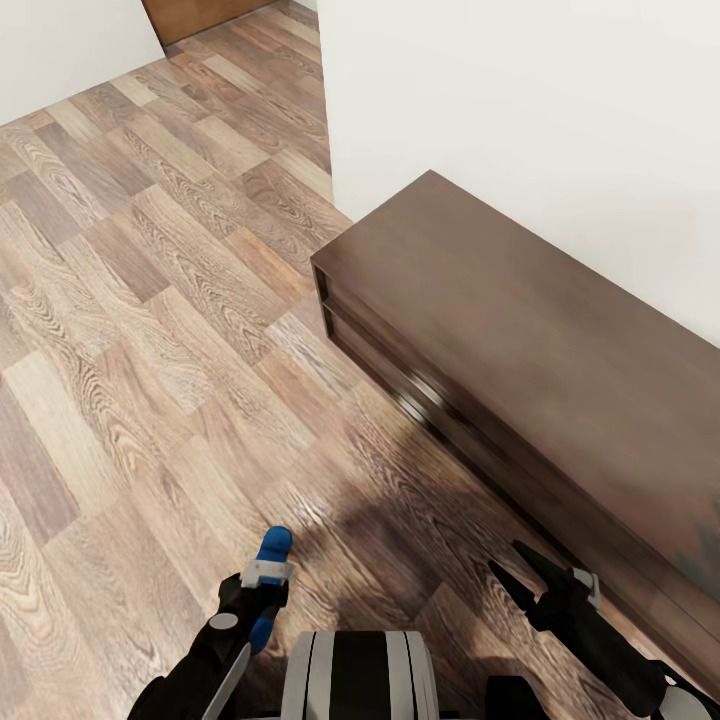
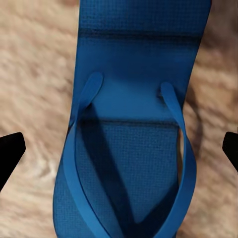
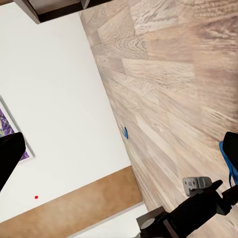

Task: In the bedroom, move the book from the bed onto either nightstand, and place the two sandals side by side next to the bed.

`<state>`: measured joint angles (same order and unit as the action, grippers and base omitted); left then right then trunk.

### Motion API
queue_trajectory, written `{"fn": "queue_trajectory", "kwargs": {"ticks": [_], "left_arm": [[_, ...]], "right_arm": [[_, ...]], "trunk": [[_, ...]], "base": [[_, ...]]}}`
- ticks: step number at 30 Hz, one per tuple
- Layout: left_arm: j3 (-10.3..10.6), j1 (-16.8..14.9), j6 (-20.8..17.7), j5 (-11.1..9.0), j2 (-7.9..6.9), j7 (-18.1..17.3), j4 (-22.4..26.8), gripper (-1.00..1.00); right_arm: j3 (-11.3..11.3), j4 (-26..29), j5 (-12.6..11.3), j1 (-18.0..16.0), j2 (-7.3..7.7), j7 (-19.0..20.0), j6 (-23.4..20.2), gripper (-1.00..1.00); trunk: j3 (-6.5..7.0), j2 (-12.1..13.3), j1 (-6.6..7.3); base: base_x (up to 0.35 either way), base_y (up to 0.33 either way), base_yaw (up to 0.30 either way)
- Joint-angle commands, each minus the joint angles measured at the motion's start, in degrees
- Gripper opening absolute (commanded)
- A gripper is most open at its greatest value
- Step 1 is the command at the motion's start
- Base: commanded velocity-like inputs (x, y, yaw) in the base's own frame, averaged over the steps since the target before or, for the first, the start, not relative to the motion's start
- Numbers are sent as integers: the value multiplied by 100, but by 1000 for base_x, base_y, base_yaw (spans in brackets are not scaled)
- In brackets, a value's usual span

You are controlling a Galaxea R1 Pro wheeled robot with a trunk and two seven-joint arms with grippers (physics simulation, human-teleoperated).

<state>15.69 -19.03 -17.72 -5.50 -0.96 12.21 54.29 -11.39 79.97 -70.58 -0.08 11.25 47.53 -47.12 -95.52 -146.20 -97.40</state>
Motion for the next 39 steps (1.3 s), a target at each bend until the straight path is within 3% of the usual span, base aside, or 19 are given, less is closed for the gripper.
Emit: {"fn": "queue_trajectory", "kwargs": {"ticks": [1,13,20,27,36,39], "left_arm": [[31,-3,-23,-57,-3,60,10,100],[31,-5,-12,-56,25,78,12,100],[31,-8,-12,-56,26,80,12,100],[32,-6,-12,-56,29,80,5,100],[36,-8,-14,-56,34,80,3,100],[36,-9,-14,-56,34,80,3,100]], "right_arm": [[-3,1,-16,-1,0,2,-28,100],[-3,1,-17,-1,0,2,-31,100],[-3,2,-16,-1,0,2,-33,100],[-3,2,-15,-1,0,2,-31,100],[-3,4,-15,-1,0,2,-31,100],[-3,5,-16,-1,0,2,-32,100]], "trunk": [[-3,-1,1],[-3,-1,1],[-158,-11,-17],[-158,-11,-17],[-357,-23,-41],[-357,-23,-41]], "base": [[0,0,0],[0,0,0],[0,0,0],[0,0,0],[0,0,0],[0,0,0]]}}
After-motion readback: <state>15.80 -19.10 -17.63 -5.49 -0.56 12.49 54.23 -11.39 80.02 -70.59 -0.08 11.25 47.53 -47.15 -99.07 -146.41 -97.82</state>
